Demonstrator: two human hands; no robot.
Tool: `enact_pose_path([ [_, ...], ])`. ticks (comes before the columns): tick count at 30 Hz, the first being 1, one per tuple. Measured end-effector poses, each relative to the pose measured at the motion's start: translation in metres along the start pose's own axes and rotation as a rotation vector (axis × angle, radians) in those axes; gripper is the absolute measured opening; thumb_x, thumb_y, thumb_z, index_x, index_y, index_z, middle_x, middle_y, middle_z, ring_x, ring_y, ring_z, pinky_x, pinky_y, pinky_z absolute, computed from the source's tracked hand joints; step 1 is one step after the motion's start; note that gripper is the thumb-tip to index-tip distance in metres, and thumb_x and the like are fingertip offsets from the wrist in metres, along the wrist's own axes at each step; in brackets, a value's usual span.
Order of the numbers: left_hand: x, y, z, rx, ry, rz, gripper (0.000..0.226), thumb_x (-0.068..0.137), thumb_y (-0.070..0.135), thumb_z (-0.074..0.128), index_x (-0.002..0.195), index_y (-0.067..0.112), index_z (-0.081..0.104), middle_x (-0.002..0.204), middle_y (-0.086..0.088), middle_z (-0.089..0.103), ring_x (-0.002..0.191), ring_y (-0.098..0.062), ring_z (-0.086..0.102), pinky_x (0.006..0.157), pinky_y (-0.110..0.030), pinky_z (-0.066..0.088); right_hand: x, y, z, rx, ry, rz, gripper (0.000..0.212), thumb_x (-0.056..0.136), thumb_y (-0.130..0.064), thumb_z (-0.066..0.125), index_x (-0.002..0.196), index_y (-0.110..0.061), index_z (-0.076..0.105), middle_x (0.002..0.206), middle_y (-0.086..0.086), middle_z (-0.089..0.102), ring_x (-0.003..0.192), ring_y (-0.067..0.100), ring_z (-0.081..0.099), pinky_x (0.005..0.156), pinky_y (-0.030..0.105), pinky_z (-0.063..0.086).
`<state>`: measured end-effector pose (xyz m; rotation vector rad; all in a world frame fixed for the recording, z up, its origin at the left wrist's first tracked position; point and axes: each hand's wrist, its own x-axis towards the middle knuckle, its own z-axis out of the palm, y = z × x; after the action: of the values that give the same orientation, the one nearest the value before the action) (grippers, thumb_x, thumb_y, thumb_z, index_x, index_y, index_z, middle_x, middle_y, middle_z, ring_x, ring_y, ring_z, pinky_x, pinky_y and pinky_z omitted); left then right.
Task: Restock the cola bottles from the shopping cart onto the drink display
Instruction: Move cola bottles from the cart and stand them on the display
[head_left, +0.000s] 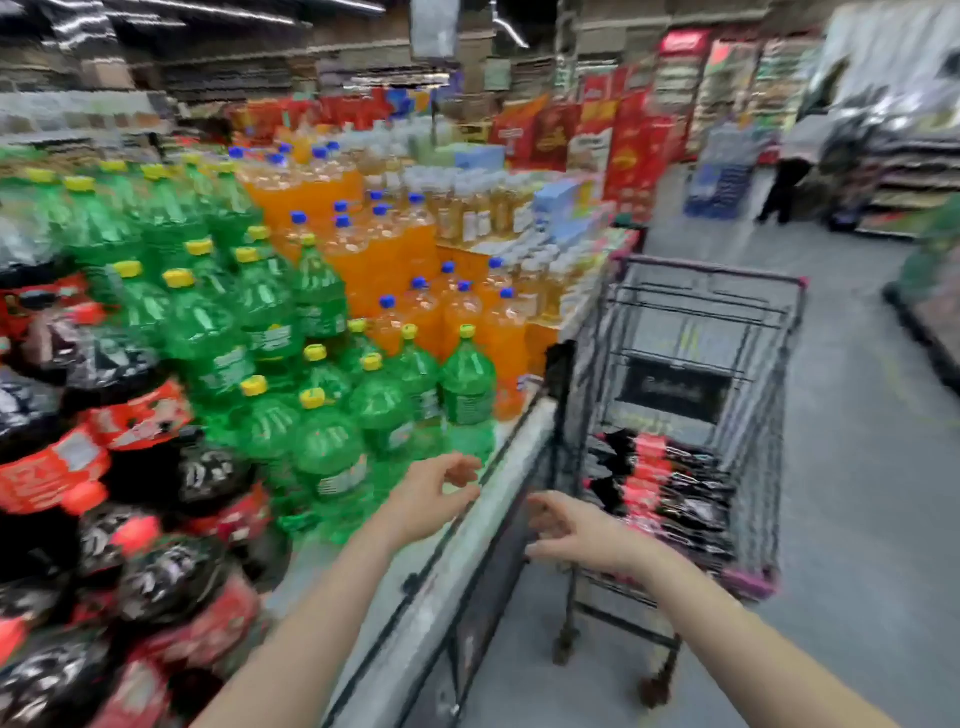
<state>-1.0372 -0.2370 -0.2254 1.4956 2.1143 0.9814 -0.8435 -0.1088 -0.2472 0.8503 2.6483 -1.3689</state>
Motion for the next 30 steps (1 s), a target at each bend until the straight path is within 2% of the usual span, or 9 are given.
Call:
enact_pose_path([
  [2, 0.014, 0.017, 0.040, -0.055, -0.015, 0.000, 0.022, 0.085, 0.010, 0.067, 0.107, 0.010, 0.064, 0.093, 0.003, 0.065, 0.084, -0.005, 0.061, 0.073, -0.001, 0.038, -0.022, 0.032, -0.024, 0.028, 0.011, 0.052, 0.070, 0.082, -0.030, 0.072, 0.140, -0.019, 0.035, 0.129, -0.001, 0.053, 0.105, 0.006, 0.055, 0.089, 0.020, 0.046],
  [6, 0.044, 0.052, 0.126, -0.197, -0.085, -0.021, 0.023, 0.084, 0.000, 0.065, 0.096, 0.020, 0.061, 0.087, 0.006, 0.065, 0.075, 0.013, 0.060, 0.077, -0.013, 0.045, -0.058, 0.097, -0.078, 0.005, 0.074, 0.150, 0.067, 0.084, -0.031, 0.070, 0.139, -0.017, 0.036, 0.131, 0.009, 0.052, 0.114, 0.015, 0.054, 0.097, 0.026, 0.045],
  [11, 0.080, 0.084, 0.212, -0.258, -0.144, -0.058, 0.021, 0.086, 0.012, 0.066, 0.096, 0.030, 0.062, 0.093, 0.010, 0.067, 0.088, 0.002, 0.063, 0.083, -0.016, 0.046, -0.091, 0.172, -0.135, 0.084, 0.071, 0.245, 0.063, 0.084, -0.033, 0.068, 0.138, -0.028, 0.036, 0.132, 0.002, 0.048, 0.109, 0.012, 0.056, 0.083, 0.018, 0.048],
  [14, 0.096, 0.084, 0.243, -0.275, -0.181, -0.114, 0.019, 0.088, 0.020, 0.064, 0.099, 0.035, 0.061, 0.100, 0.011, 0.067, 0.096, 0.000, 0.062, 0.085, -0.016, 0.046, -0.100, 0.214, -0.153, 0.132, 0.112, 0.307, 0.068, 0.081, -0.035, 0.070, 0.139, -0.030, 0.034, 0.133, 0.003, 0.047, 0.113, 0.014, 0.056, 0.096, 0.031, 0.049],
  [17, 0.112, 0.075, 0.264, -0.270, -0.207, -0.162, 0.019, 0.088, 0.019, 0.064, 0.102, 0.032, 0.062, 0.103, 0.009, 0.067, 0.097, 0.000, 0.062, 0.090, -0.022, 0.049, -0.097, 0.247, -0.164, 0.157, 0.114, 0.370, 0.072, 0.079, -0.039, 0.072, 0.139, -0.031, 0.034, 0.134, 0.002, 0.046, 0.115, 0.015, 0.054, 0.097, 0.029, 0.047],
  [22, 0.157, 0.049, 0.284, -0.234, -0.279, -0.229, 0.023, 0.086, 0.021, 0.066, 0.106, 0.033, 0.061, 0.108, 0.010, 0.066, 0.099, -0.001, 0.061, 0.094, -0.028, 0.049, -0.066, 0.281, -0.172, 0.275, 0.114, 0.429, 0.058, 0.087, -0.009, 0.064, 0.137, -0.017, 0.036, 0.128, 0.005, 0.040, 0.101, 0.011, 0.051, 0.062, 0.003, 0.045],
  [23, 0.169, 0.043, 0.289, -0.239, -0.294, -0.240, 0.024, 0.086, 0.022, 0.067, 0.105, 0.035, 0.060, 0.108, 0.009, 0.066, 0.099, -0.002, 0.062, 0.095, -0.031, 0.049, -0.056, 0.287, -0.172, 0.279, 0.126, 0.445, 0.058, 0.088, -0.010, 0.064, 0.138, -0.016, 0.036, 0.131, 0.003, 0.039, 0.108, 0.014, 0.048, 0.063, 0.002, 0.045],
  [26, 0.205, 0.025, 0.300, -0.242, -0.350, -0.285, 0.030, 0.084, 0.024, 0.070, 0.104, 0.040, 0.056, 0.112, 0.004, 0.063, 0.103, -0.010, 0.060, 0.098, -0.034, 0.047, -0.020, 0.304, -0.173, 0.176, 0.190, 0.464, 0.066, 0.085, -0.028, 0.066, 0.142, -0.020, 0.034, 0.144, -0.001, 0.040, 0.128, 0.014, 0.041, 0.101, 0.020, 0.040],
  [30, 0.249, -0.006, 0.324, -0.182, -0.496, -0.342, 0.048, 0.082, 0.029, 0.072, 0.125, 0.034, 0.050, 0.127, 0.000, 0.055, 0.120, -0.013, 0.051, 0.102, -0.024, 0.039, 0.027, 0.326, -0.168, 0.151, 0.188, 0.586, 0.078, 0.078, -0.041, 0.070, 0.144, -0.025, 0.030, 0.146, -0.001, 0.039, 0.130, 0.016, 0.041, 0.108, 0.029, 0.034],
])
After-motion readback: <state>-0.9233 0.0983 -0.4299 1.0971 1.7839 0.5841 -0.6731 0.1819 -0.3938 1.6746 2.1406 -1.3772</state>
